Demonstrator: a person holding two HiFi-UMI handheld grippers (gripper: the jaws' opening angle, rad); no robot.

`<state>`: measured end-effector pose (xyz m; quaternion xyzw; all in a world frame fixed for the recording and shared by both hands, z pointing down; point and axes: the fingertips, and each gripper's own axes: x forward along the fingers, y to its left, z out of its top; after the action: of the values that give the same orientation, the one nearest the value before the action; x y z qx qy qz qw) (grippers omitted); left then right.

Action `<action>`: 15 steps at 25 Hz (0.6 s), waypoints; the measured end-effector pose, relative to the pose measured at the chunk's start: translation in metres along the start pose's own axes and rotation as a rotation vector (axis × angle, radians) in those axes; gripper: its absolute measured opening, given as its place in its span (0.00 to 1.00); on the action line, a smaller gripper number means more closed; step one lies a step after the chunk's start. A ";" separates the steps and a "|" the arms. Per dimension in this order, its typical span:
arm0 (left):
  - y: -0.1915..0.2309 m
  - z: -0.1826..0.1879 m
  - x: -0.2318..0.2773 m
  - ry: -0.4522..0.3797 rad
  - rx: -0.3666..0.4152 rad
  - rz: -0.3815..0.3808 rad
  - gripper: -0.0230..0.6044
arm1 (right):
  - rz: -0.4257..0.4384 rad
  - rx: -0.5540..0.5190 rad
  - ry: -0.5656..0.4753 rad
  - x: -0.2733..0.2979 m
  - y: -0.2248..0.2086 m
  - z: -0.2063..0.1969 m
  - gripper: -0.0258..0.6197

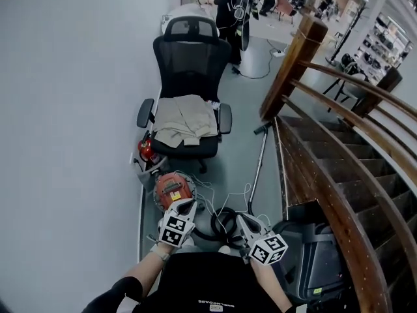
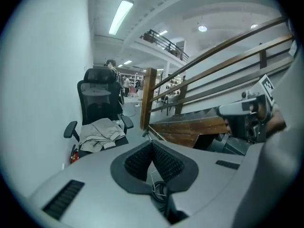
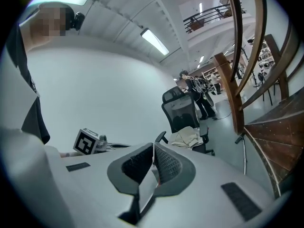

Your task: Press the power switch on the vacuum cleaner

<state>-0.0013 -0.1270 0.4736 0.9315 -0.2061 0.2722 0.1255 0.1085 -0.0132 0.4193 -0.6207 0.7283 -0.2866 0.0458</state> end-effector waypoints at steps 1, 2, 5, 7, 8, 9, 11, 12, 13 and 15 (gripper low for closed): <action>-0.002 0.006 -0.007 -0.021 -0.009 0.007 0.06 | 0.017 -0.007 0.000 0.001 0.001 0.003 0.09; -0.004 0.012 -0.014 -0.041 -0.016 0.014 0.06 | 0.034 -0.014 0.000 0.002 0.003 0.005 0.09; -0.008 0.027 -0.034 -0.084 -0.038 0.041 0.06 | 0.082 -0.038 0.000 0.007 0.009 0.014 0.09; -0.010 0.029 -0.045 -0.112 -0.056 0.057 0.06 | 0.116 -0.055 0.003 0.010 0.015 0.019 0.09; -0.010 0.031 -0.050 -0.128 -0.064 0.065 0.06 | 0.134 -0.065 0.004 0.011 0.018 0.022 0.09; -0.011 0.032 -0.055 -0.144 -0.068 0.074 0.06 | 0.152 -0.075 0.004 0.012 0.022 0.026 0.09; -0.011 0.036 -0.066 -0.174 -0.076 0.102 0.06 | 0.189 -0.101 0.005 0.015 0.029 0.032 0.09; -0.010 0.038 -0.072 -0.187 -0.084 0.118 0.06 | 0.207 -0.118 0.006 0.015 0.033 0.035 0.09; -0.010 0.038 -0.077 -0.199 -0.093 0.133 0.06 | 0.224 -0.135 0.006 0.016 0.037 0.037 0.09; -0.011 0.039 -0.087 -0.219 -0.109 0.160 0.06 | 0.258 -0.160 0.003 0.016 0.045 0.041 0.09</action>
<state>-0.0456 -0.1036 0.3916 0.9281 -0.3066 0.1663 0.1306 0.0827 -0.0401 0.3681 -0.5233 0.8226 -0.2204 0.0318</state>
